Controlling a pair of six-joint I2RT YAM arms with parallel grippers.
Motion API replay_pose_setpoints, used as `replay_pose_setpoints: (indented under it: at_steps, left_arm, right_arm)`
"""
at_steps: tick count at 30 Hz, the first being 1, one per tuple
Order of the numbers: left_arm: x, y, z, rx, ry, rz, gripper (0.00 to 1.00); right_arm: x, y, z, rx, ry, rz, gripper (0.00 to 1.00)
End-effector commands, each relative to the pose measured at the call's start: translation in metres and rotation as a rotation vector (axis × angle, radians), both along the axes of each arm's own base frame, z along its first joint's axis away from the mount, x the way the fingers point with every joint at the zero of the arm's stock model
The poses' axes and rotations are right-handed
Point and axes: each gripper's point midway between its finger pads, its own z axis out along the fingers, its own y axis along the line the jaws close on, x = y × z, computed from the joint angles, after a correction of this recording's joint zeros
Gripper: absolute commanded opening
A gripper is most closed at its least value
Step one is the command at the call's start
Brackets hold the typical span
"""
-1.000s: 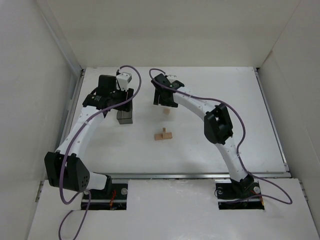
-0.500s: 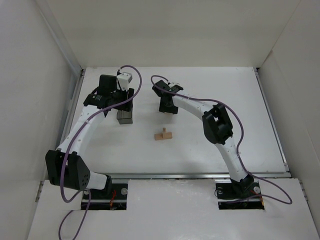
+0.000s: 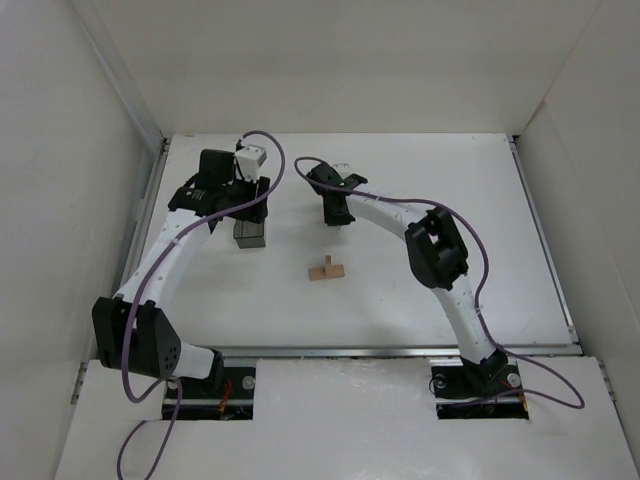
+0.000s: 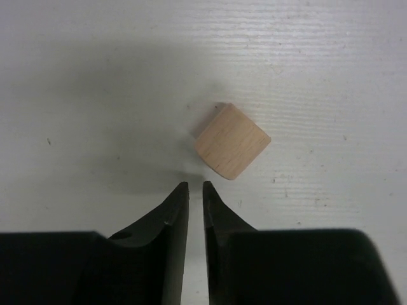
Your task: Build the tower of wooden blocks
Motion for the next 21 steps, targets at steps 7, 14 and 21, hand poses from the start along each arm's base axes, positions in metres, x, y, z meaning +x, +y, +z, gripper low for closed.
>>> replay_pose_setpoints:
  at_steps: [7,14,21]
  left_arm:
    - [0.002,-0.006,0.005,-0.017,-0.019,-0.033,0.54]
    - [0.001,-0.012,0.002,-0.023,-0.009,-0.051,0.54]
    - [0.001,-0.019,0.003,-0.023,-0.008,-0.069,0.54]
  right_arm:
    - [-0.001,0.003,0.079,0.104,-0.103,0.175,0.74]
    - [0.011,-0.013,0.084,0.328,-0.024,-0.204,0.79]
    - [0.033,-0.003,0.046,0.409,0.089,-0.423,0.79]
